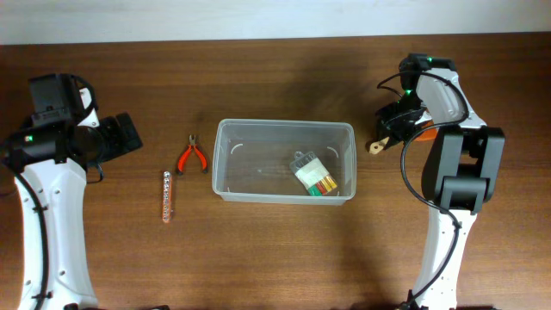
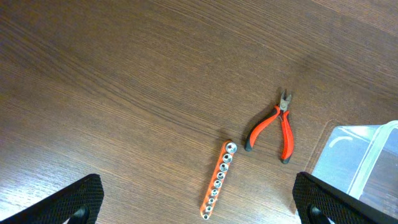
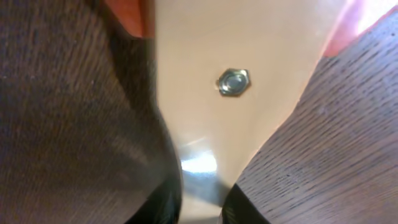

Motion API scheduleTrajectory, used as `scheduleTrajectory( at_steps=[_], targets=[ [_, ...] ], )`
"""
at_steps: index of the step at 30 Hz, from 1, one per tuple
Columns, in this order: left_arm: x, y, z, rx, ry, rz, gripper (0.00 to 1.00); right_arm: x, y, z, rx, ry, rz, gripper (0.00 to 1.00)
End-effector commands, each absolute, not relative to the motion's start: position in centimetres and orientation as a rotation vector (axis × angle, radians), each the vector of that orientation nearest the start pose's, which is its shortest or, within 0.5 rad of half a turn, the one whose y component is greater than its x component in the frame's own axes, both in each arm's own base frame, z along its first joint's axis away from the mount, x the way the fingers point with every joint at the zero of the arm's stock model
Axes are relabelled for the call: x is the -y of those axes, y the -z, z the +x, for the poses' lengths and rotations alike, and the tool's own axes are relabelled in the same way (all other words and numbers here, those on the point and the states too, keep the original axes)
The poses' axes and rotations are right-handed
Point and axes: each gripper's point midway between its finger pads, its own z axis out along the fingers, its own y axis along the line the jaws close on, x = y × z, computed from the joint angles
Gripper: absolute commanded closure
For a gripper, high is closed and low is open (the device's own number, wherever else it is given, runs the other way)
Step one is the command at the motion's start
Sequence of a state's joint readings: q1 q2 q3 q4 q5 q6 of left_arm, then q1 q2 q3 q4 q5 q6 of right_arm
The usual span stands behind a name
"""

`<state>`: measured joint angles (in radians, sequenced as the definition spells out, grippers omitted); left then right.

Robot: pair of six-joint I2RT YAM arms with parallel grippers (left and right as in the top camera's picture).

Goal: Pack container

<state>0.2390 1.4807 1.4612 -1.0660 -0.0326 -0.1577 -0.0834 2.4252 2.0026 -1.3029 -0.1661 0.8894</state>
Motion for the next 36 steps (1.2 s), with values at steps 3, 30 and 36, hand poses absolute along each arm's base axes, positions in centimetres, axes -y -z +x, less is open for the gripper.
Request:
scheduleTrajectory(
  at_steps=[3,30,36],
  targets=[
    [-8.94,-21.92,34.28,-2.585,-0.054,-0.547,0.01,1.29,0.72,42.61,-2.952,-0.073,1.582,0.81],
    [-8.96,-21.93,34.29,-2.584,-0.055,-0.547,0.01,1.35,0.73,42.6,-2.954,-0.068,1.575,0.96],
    [-8.96,-21.93,34.29,-2.584,-0.055,-0.547,0.01,1.33,0.73,42.6,-2.954,-0.068,1.574,0.96]
  ],
)
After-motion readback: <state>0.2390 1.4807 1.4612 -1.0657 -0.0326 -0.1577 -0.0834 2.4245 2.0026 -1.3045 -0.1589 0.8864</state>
